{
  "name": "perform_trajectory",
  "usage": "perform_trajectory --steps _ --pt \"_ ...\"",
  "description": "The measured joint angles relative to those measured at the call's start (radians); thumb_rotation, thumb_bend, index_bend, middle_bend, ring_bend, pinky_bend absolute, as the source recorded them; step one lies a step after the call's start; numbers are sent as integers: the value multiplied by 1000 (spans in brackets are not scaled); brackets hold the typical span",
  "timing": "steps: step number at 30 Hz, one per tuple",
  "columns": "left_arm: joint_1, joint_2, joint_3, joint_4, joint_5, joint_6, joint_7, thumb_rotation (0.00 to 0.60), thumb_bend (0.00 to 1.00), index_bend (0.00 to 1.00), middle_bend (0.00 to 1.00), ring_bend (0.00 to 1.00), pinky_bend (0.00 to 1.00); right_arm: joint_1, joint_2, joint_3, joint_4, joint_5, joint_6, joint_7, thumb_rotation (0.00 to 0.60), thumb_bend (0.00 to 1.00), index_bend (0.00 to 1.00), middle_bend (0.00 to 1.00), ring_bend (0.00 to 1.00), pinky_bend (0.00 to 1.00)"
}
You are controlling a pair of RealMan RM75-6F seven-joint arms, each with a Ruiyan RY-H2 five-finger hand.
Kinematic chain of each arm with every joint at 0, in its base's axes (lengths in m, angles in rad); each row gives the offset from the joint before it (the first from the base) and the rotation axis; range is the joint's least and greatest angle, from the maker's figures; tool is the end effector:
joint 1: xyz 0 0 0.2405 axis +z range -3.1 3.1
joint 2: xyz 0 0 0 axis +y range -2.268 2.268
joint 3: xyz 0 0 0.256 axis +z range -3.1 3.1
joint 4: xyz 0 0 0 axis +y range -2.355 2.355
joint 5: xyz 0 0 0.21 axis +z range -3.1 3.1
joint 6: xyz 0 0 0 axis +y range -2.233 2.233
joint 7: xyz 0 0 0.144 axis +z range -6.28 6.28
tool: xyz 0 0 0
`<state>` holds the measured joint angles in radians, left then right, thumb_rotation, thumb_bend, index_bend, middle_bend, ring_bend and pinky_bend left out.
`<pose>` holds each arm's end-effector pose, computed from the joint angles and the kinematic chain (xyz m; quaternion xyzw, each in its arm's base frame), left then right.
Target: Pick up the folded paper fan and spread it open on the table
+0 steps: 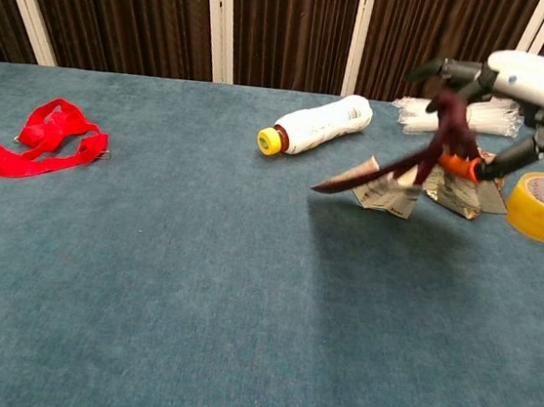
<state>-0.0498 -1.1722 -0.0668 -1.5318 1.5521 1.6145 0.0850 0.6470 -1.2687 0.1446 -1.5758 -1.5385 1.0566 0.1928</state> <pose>-0.3126 0.1729 0.1658 -0.5906 -0.3110 -0.3969 0.6300 -0.1596 -0.3267 0.0694 0.7279 -0.3726 0.4778 0.3209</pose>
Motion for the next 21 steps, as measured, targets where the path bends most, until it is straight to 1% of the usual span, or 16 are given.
perform_trajectory --steps 6,12,15,21 --pt "-3 -5 1 4 2 -3 6 600 165 0 23 0 62 38 37 47 -16 70 -58 12 600 425 744 108 220 224" --pt "-5 -6 -4 8 -1 -3 -11 600 165 0 23 0 62 92 90 135 -76 192 -135 38 600 426 746 108 220 224" --pt "-7 -6 -2 11 2 -4 -13 600 165 0 23 0 62 120 119 157 -126 249 -171 1 600 426 746 108 220 224" --pt "-6 -5 1 9 7 0 -21 600 165 0 24 0 62 175 154 186 -214 323 -205 -138 600 426 746 108 220 224"
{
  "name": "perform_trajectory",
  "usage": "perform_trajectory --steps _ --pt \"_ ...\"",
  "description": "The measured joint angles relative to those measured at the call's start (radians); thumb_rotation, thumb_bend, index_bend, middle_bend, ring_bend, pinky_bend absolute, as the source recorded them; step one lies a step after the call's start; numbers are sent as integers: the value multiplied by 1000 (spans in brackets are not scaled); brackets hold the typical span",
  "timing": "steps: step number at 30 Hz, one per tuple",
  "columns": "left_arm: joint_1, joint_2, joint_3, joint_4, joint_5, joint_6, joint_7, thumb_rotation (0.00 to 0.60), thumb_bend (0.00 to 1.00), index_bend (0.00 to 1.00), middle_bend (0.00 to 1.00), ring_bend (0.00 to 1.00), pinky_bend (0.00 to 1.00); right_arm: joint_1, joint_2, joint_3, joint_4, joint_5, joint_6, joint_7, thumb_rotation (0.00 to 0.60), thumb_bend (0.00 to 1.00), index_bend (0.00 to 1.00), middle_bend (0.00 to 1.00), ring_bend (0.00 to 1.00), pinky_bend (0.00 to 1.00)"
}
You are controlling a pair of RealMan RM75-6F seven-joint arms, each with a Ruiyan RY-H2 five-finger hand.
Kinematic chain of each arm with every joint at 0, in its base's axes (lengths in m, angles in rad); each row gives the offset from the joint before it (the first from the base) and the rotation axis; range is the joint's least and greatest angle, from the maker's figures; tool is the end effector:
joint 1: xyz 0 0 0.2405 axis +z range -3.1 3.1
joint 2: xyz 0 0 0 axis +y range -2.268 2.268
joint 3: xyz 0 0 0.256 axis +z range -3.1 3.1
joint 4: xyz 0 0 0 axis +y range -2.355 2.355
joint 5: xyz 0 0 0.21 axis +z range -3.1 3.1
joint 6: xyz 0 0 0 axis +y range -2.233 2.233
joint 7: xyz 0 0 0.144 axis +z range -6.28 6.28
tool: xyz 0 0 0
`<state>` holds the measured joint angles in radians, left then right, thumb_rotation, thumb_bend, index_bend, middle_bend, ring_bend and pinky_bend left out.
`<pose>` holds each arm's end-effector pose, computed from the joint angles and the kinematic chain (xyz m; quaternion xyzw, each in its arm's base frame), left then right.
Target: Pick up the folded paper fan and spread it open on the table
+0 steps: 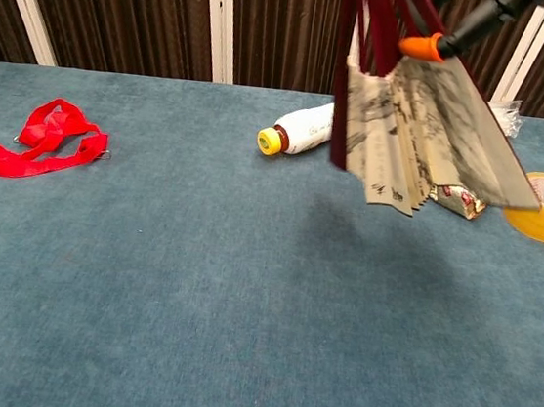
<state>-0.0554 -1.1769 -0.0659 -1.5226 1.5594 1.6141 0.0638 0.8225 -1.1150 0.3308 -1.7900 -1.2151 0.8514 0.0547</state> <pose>-0.3121 0.1745 0.1644 -0.5913 -0.3132 -0.4049 0.6232 -0.0720 -0.3646 0.1101 0.7218 -0.3857 0.4830 0.3114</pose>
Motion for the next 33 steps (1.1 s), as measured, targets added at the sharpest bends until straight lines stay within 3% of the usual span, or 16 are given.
perform_trajectory --steps 10,20,33 --pt "-1 -2 -1 3 4 5 -26 600 165 0 25 0 62 104 38 16 -165 153 -31 -220 600 425 746 108 220 224" --pt "-7 -9 2 2 11 -2 -46 600 165 0 42 0 62 211 -25 17 -200 249 -24 -337 600 427 746 108 220 224" --pt "-20 -35 -2 18 16 -9 -53 600 165 0 46 0 62 271 -80 53 -222 296 17 -329 600 430 746 108 220 224"
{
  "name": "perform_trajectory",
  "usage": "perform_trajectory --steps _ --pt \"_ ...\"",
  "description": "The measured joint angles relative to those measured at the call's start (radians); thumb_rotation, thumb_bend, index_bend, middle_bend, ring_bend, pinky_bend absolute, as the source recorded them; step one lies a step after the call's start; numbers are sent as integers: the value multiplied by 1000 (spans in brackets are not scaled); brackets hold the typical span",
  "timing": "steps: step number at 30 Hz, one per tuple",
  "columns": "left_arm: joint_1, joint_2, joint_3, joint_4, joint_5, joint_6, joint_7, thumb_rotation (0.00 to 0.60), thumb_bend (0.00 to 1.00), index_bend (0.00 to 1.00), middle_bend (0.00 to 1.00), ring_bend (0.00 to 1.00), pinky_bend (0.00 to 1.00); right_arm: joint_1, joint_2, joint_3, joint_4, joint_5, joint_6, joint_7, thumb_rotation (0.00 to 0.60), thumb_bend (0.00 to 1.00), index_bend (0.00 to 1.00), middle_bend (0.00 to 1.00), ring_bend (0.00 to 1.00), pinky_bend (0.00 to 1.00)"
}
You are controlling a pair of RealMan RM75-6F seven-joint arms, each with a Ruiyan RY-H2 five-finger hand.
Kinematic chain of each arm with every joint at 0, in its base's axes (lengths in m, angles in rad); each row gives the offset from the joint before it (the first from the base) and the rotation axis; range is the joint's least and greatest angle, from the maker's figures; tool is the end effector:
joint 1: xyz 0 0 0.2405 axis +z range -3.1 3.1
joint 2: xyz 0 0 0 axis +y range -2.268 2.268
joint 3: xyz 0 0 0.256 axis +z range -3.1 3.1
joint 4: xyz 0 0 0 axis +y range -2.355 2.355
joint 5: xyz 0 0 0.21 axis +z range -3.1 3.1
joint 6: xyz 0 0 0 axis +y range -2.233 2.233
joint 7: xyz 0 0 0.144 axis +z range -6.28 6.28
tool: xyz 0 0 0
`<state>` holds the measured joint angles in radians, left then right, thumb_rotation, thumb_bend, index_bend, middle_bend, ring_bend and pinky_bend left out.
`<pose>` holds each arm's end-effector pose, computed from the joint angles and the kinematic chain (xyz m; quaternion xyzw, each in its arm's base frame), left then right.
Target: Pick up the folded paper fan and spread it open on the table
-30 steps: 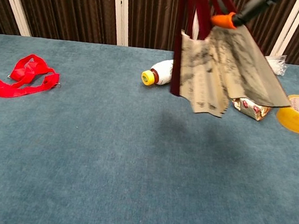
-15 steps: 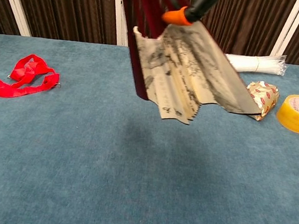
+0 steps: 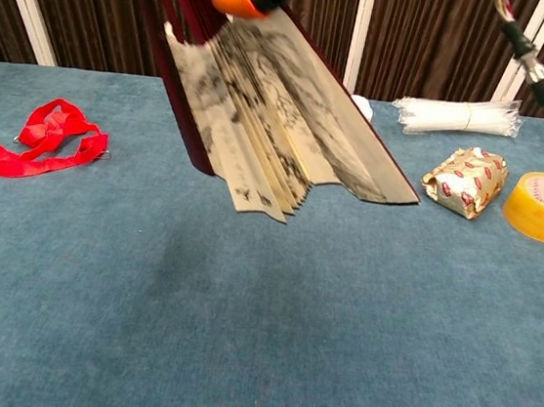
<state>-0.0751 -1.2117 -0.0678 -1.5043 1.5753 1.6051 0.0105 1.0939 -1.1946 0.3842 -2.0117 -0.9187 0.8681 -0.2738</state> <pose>-0.3074 0.1810 0.1530 -0.5886 -0.3274 -0.4324 0.5994 0.0511 -0.3246 0.0788 0.7696 -0.3359 0.4960 0.2209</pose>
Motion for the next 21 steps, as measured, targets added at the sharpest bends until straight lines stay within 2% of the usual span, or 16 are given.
perform_trajectory --steps 8,13,18,21 --pt "-23 -14 -3 2 -7 -39 -11 600 165 7 61 0 66 37 -28 -11 -32 12 30 -70 600 431 746 108 220 224" --pt "-72 1 -20 -51 -35 -135 -31 600 170 62 75 0 69 59 -63 -28 -69 33 77 -125 600 432 746 108 220 224" --pt "-113 32 -33 -136 -47 -196 -127 600 192 112 86 0 78 66 -85 -36 -75 46 106 -138 600 432 746 108 220 224" --pt "-146 55 -39 -190 -49 -247 -229 600 192 121 86 0 78 65 -104 -40 -72 52 125 -134 600 432 746 108 220 224"
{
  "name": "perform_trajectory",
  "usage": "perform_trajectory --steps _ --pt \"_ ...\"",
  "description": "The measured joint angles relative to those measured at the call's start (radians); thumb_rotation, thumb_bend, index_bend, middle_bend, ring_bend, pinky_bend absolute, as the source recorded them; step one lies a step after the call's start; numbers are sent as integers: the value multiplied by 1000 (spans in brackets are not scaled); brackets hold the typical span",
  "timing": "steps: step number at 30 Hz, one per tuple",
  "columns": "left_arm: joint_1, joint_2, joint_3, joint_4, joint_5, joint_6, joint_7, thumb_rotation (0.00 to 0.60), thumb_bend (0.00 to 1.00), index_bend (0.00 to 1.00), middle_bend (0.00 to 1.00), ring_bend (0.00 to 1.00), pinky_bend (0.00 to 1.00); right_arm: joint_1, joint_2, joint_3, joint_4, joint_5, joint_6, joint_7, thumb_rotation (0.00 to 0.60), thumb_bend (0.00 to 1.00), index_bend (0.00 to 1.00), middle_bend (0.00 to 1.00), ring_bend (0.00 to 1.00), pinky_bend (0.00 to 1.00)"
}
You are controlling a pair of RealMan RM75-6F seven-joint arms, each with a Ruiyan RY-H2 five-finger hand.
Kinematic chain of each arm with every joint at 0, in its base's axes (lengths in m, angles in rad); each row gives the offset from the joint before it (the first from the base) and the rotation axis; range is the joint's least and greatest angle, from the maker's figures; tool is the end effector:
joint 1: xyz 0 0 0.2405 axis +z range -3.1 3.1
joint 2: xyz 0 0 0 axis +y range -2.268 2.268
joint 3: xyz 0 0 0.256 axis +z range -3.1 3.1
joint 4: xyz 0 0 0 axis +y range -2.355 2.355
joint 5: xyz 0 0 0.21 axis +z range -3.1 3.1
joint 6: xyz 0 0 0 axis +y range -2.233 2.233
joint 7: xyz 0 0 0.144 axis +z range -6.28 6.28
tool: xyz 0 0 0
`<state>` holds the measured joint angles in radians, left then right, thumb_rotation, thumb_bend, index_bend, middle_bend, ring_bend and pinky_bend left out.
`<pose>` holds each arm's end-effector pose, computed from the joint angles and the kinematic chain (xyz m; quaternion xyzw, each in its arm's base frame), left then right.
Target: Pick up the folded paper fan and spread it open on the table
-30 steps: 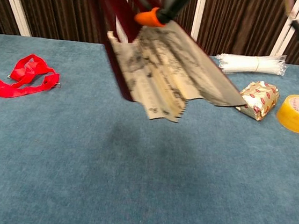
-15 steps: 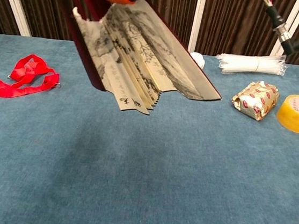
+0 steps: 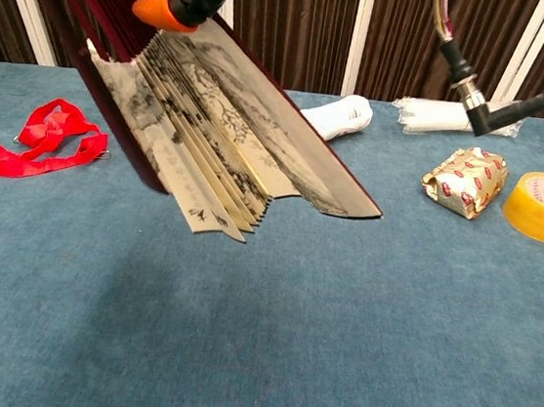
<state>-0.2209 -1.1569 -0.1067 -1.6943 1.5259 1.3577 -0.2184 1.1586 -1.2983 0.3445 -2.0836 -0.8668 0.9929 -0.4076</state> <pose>-0.2591 0.2276 0.1298 -0.5793 -0.4596 -0.4972 0.4538 0.0725 -0.2945 0.0568 0.7750 -0.3230 0.5037 0.2034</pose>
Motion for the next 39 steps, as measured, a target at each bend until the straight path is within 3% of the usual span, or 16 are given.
perform_trajectory --steps 6,13,19,39 --pt "-70 15 5 -83 4 -118 -109 600 192 163 86 0 78 1 -10 -7 6 -1 14 -4 600 433 746 108 220 224" --pt "-133 -73 -6 -132 -41 -181 -122 600 198 251 91 0 78 -8 6 7 -17 -6 33 10 600 432 746 108 220 224" --pt "-164 -123 -32 -142 -83 -194 -127 600 218 272 108 0 79 -10 22 15 -38 -3 43 9 600 432 751 108 220 224" --pt "-196 -143 -64 -141 -107 -200 -224 600 275 357 156 0 92 0 21 1 -50 17 51 -22 600 435 757 108 220 224"
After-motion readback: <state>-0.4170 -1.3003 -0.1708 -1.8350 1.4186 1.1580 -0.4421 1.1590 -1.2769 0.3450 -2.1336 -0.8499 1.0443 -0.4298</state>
